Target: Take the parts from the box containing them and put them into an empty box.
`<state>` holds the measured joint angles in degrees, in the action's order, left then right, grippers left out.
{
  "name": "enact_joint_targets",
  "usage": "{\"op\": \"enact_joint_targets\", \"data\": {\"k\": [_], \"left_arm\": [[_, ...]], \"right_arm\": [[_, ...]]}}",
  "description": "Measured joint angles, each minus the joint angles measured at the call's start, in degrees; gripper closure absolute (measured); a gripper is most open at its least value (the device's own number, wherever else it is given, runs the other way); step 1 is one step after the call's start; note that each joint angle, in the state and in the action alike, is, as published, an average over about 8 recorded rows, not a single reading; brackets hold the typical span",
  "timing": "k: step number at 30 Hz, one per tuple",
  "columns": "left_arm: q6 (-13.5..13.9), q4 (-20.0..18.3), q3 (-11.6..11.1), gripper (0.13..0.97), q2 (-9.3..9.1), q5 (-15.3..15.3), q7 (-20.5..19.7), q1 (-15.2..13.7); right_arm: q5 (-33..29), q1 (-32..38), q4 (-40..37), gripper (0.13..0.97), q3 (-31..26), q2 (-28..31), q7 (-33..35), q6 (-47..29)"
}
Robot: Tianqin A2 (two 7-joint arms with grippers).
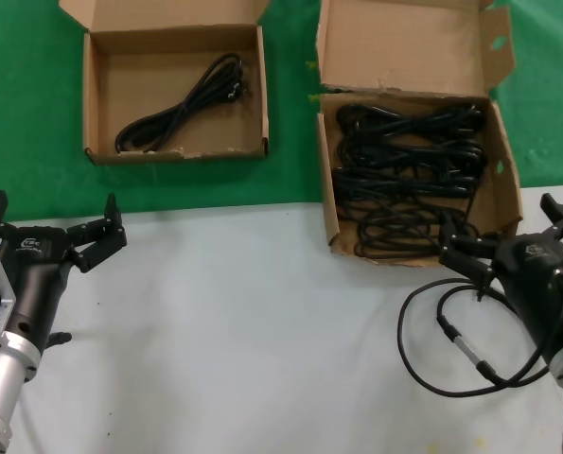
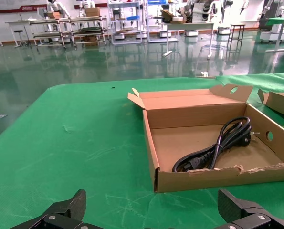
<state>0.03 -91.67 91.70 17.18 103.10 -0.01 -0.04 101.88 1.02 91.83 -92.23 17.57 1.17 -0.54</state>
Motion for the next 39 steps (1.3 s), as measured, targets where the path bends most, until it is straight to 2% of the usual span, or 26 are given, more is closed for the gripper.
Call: {"op": "enact_joint_targets", "data": {"k": [39], "left_arm": [[0.00, 0.00, 0.00, 0.132, 0.00, 0.00, 0.00, 0.00]], "right_arm": [[0.00, 0.00, 0.00, 0.129, 0.00, 0.00, 0.00, 0.00]]}}
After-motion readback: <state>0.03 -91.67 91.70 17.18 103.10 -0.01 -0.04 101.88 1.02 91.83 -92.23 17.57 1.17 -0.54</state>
